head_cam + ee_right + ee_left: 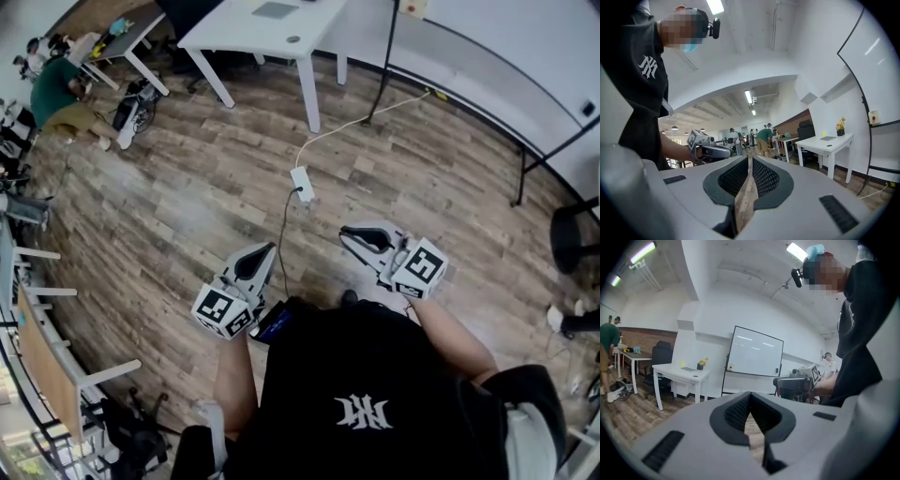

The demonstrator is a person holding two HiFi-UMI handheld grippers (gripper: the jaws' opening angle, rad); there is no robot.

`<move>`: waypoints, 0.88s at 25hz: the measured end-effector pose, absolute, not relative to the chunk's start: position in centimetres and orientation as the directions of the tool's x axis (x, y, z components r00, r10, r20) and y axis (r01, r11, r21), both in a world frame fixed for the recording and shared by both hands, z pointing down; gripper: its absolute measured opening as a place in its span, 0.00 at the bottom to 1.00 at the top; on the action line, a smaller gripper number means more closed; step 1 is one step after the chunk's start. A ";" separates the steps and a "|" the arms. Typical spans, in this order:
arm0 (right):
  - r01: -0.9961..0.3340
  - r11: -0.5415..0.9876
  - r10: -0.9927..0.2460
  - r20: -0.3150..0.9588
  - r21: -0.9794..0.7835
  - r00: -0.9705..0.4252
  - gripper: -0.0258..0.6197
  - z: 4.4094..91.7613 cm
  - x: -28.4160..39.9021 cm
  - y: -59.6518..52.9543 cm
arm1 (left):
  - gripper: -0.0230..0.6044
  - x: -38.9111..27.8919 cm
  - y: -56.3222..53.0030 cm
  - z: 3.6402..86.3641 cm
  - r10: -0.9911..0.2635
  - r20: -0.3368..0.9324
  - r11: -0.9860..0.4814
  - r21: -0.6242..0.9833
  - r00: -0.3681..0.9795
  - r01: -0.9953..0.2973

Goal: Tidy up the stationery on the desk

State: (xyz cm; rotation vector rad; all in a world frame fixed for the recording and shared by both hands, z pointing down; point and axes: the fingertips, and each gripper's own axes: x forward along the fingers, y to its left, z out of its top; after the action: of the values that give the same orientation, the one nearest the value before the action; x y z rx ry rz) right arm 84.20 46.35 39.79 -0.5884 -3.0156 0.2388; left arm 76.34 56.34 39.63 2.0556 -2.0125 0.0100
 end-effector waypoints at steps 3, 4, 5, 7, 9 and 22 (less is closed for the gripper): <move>0.372 0.915 0.380 0.023 -0.156 -0.925 0.12 39.8 84.5 44.9 | 0.04 76.7 55.4 40.1 -0.980 0.198 0.019 0.181 0.017 -0.983; 0.368 0.916 0.376 0.022 -0.159 -0.926 0.12 39.9 84.5 44.4 | 0.04 76.8 55.2 40.2 -0.979 0.204 0.027 0.181 0.011 -0.983; 0.362 0.917 0.370 0.022 -0.165 -0.929 0.12 39.9 84.5 44.0 | 0.04 76.9 55.1 40.4 -0.978 0.210 0.032 0.181 0.006 -0.983; 0.347 0.921 0.357 0.027 -0.177 -0.934 0.12 40.0 84.4 43.3 | 0.04 77.0 54.9 40.8 -0.975 0.223 0.039 0.181 0.002 -0.983; 0.342 0.923 0.352 0.026 -0.179 -0.936 0.12 40.1 84.1 43.0 | 0.04 77.0 54.8 41.0 -0.973 0.232 0.039 0.183 0.004 -0.982; 0.327 0.919 0.354 0.095 -0.220 -0.931 0.12 42.6 77.3 38.0 | 0.04 68.8 48.9 42.4 -0.979 0.197 0.004 0.238 0.044 -0.971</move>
State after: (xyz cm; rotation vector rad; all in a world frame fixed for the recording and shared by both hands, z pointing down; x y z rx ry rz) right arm 77.25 37.99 42.57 -0.5251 -2.9471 0.3030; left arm 68.84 48.87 42.43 2.0208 -1.9792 -0.0373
